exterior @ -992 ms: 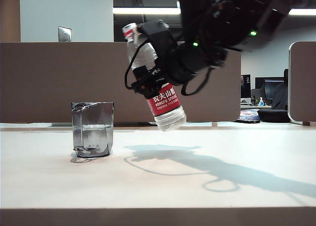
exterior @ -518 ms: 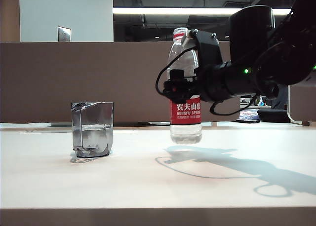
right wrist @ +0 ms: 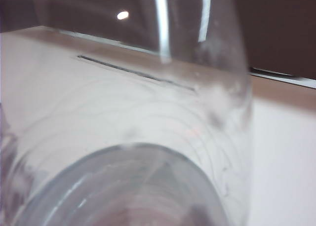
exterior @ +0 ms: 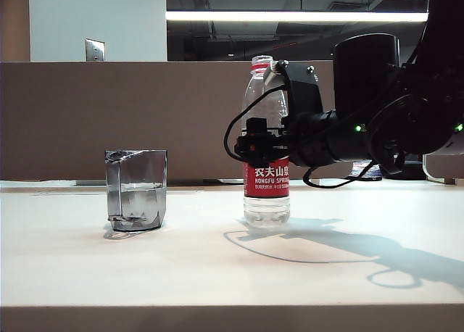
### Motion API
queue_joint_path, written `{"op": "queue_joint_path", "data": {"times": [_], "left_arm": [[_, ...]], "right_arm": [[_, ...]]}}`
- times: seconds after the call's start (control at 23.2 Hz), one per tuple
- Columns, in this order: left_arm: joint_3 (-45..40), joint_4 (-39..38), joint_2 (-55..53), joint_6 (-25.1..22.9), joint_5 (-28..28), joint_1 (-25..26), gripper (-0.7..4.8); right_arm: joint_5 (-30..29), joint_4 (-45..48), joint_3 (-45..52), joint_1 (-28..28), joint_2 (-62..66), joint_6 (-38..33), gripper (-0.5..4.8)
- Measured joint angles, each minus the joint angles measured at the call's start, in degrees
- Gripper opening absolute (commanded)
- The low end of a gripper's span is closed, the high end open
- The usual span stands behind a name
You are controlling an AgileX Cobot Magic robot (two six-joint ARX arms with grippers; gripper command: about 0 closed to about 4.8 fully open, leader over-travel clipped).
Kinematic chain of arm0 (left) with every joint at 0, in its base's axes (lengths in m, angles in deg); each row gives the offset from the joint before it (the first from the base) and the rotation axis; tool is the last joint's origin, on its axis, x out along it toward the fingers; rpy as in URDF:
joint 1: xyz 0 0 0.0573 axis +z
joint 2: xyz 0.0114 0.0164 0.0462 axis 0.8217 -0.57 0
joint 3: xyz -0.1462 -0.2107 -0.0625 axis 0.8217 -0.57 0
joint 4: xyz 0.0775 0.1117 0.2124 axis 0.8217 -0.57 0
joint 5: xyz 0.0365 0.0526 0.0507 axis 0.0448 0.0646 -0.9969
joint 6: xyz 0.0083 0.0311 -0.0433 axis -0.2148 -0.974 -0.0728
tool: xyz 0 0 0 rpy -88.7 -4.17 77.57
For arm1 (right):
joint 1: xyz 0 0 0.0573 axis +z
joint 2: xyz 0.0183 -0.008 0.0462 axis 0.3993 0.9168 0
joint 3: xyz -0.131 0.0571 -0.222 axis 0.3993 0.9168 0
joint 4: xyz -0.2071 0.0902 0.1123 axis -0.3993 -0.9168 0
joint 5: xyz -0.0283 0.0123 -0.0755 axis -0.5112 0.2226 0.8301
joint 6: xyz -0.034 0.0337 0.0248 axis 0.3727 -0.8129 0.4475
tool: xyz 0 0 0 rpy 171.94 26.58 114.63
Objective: Pick up the mineral water bottle on the table and pour water into the mug until it's half full.
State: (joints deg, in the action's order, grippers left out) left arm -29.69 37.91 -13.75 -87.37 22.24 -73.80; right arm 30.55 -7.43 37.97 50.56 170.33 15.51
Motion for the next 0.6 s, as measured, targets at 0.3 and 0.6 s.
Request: {"op": "queue_joint_path", "data": {"times": [0.3,0.6], "left_arm": [[0.0,0.0,0.0,0.0,0.0,0.0,-0.05],[0.0,0.0,0.0,0.0,0.0,0.0,-0.05]], "right_arm": [[-0.3,0.9,0.0,0.0,0.0,-0.1,4.6],[-0.4,6.8,6.7,0.0,-1.2,-0.1,4.79]]}}
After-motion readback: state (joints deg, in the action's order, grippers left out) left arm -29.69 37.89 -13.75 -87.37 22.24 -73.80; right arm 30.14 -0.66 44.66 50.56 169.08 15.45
